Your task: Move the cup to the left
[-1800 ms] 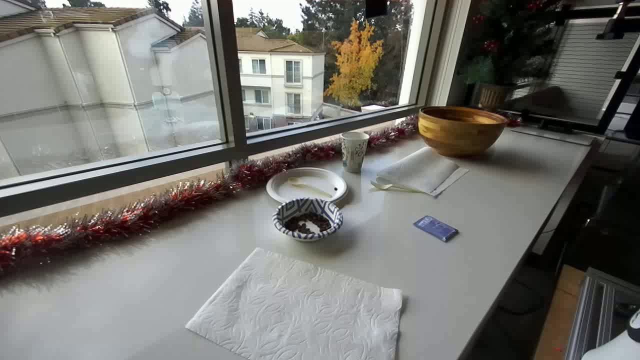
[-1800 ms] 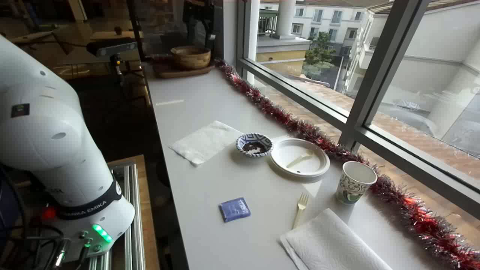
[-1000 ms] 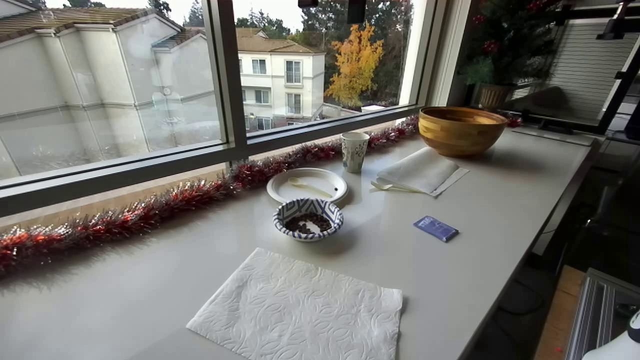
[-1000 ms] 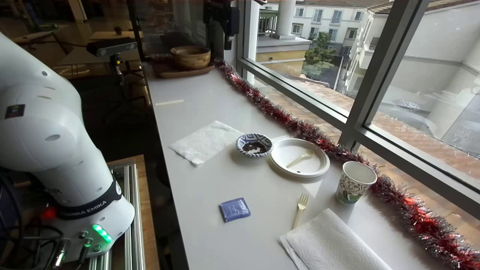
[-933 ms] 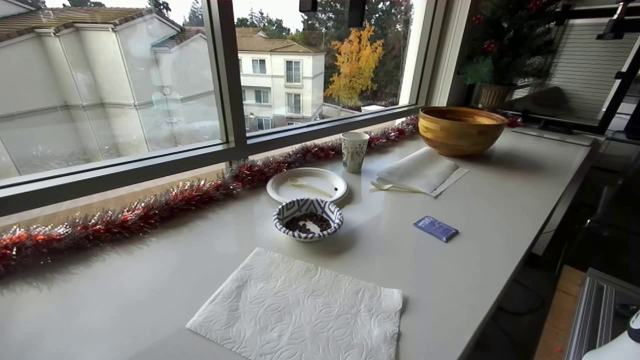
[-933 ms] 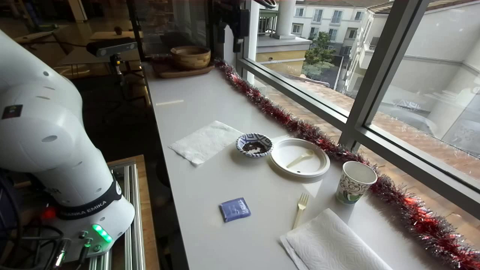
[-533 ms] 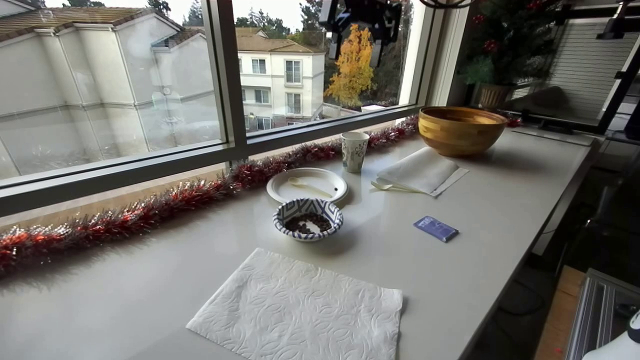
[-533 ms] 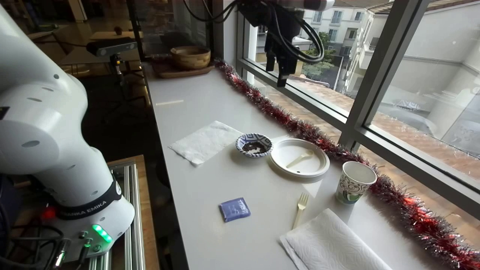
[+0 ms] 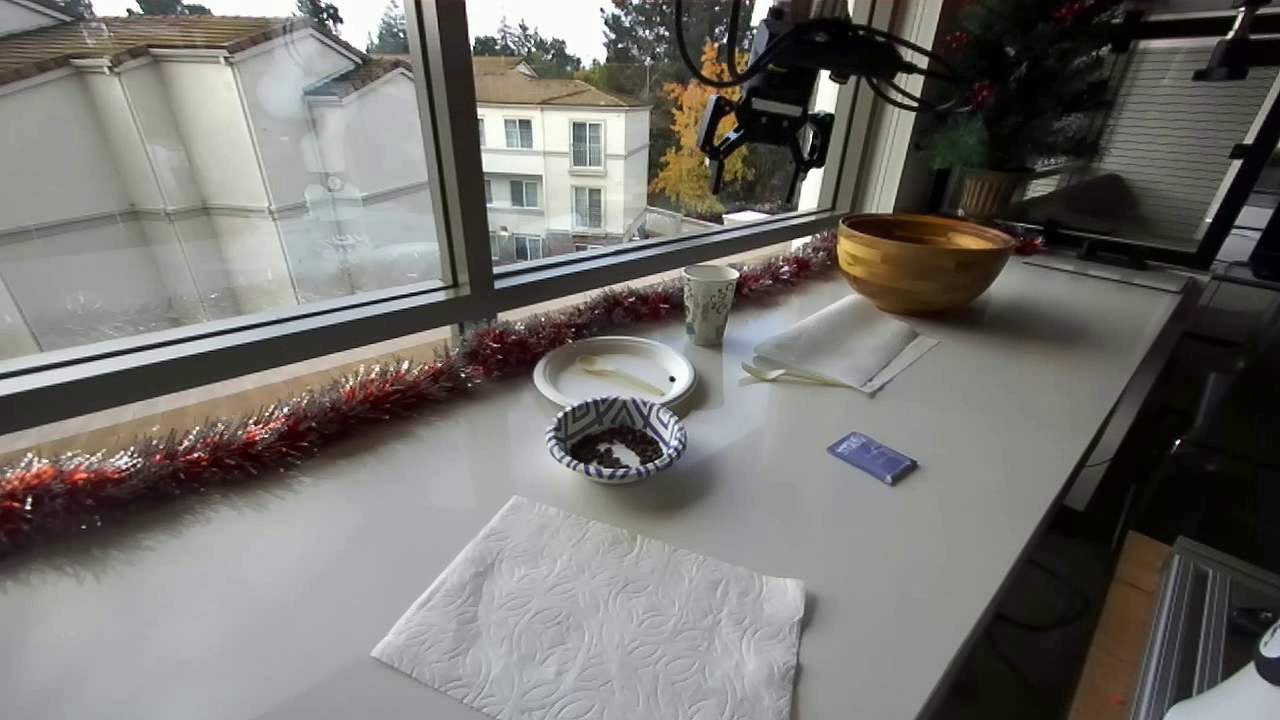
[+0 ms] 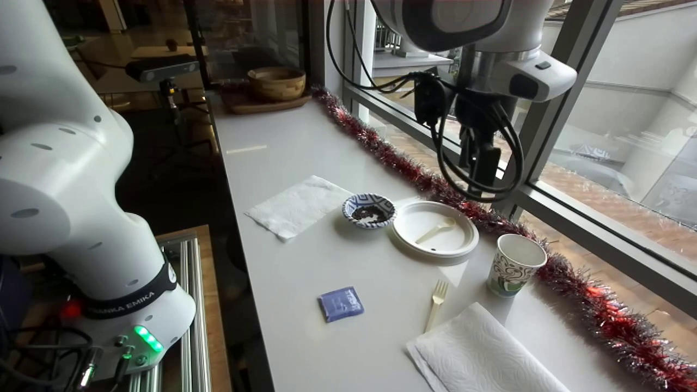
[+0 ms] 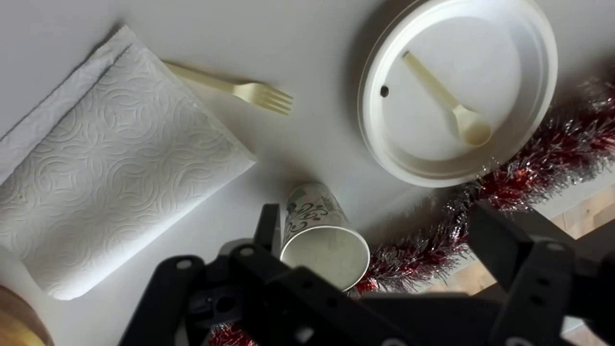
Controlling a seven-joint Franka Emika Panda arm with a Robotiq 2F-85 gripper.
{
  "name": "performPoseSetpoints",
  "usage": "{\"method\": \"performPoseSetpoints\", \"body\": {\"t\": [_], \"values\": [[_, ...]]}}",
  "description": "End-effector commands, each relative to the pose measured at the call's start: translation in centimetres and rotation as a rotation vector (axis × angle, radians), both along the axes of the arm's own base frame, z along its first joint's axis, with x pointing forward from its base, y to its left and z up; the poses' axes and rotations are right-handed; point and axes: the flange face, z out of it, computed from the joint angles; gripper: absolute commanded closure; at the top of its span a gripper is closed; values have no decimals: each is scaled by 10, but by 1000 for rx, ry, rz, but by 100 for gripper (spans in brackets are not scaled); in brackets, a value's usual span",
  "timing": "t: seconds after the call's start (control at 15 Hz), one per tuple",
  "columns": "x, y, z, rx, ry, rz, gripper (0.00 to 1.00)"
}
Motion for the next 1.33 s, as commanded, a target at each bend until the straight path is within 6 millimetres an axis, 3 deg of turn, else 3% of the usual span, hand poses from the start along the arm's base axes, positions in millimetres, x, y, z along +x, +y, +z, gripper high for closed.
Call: {"method": "performPoseSetpoints", "body": {"t": [0.0, 0.47, 0.87, 1.27], "values": [[35, -19, -12, -35, -50, -83, 0], [76, -37, -54, -50, -22, -138, 0], [91, -40, -97, -42, 2, -138, 0], [97, -40, -118, -42, 0, -146, 0]]}}
